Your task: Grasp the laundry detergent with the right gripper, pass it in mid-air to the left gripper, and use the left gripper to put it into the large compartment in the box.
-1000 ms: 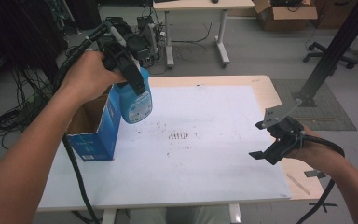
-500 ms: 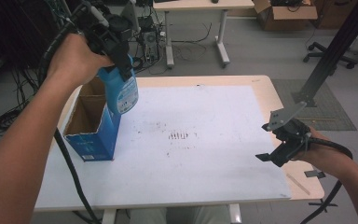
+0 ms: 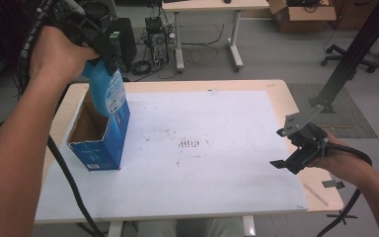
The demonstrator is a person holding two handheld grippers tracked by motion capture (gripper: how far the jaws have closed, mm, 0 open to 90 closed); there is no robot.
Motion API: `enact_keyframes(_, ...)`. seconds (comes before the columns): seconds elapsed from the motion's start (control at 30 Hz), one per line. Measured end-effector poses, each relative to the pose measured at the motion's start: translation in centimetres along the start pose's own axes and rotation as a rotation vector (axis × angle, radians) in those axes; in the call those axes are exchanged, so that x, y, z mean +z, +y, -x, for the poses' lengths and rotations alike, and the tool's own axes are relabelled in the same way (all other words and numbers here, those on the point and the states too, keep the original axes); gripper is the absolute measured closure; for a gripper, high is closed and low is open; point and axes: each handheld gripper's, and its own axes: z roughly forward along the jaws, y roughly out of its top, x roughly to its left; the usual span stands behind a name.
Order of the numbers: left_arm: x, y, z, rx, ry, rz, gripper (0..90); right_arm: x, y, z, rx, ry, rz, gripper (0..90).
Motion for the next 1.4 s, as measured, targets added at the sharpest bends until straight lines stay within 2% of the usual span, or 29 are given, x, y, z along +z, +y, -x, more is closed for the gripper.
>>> enact_keyframes(0.13,0.1,-0.6,-1.3,-0.068,0.017,-0.004,37.7,0.2,0.1,0.1,-0.003,-0.002,-0.004,4.0)
enact_keyframes(0.17,0.1,-0.6,-1.3,-0.068,0.017,-0.004,37.7,0.2,0.1,0.1,-0.003,-0.002,-0.004,4.0)
enact_keyframes(0.27,0.2,-1.0,-1.9,-0.101,0.024,-0.003,37.7,0.2,0.1,0.1,0.004,-0.003,-0.002,3.8)
enact_keyframes(0.4,0.5,-1.7,-3.0,-0.162,0.032,-0.001,37.7,0.3,0.0,0.1,0.006,-0.004,-0.003,3.9)
enact_keyframes(0.57,0.9,-2.1,-3.5,-0.197,0.036,-0.003,37.7,0.4,0.0,0.2,0.006,-0.005,-0.002,3.9)
enact_keyframes(0.7,1.4,-2.3,-3.9,-0.22,0.041,-0.001,37.7,0.6,0.1,0.2,0.003,-0.003,0.0,3.9)
enact_keyframes(0.87,2.2,-2.5,-4.0,-0.218,0.051,-0.01,37.7,0.7,0.2,0.1,0.004,-0.002,0.003,3.9)
enact_keyframes(1.17,4.8,-3.4,-4.8,-0.24,0.046,-0.017,37.7,0.9,0.0,0.1,0.012,-0.004,0.0,3.9)
enact_keyframes(1.4,6.8,-4.3,-5.2,-0.249,0.045,-0.002,37.7,1.0,0.1,0.1,0.012,-0.008,0.0,4.0)
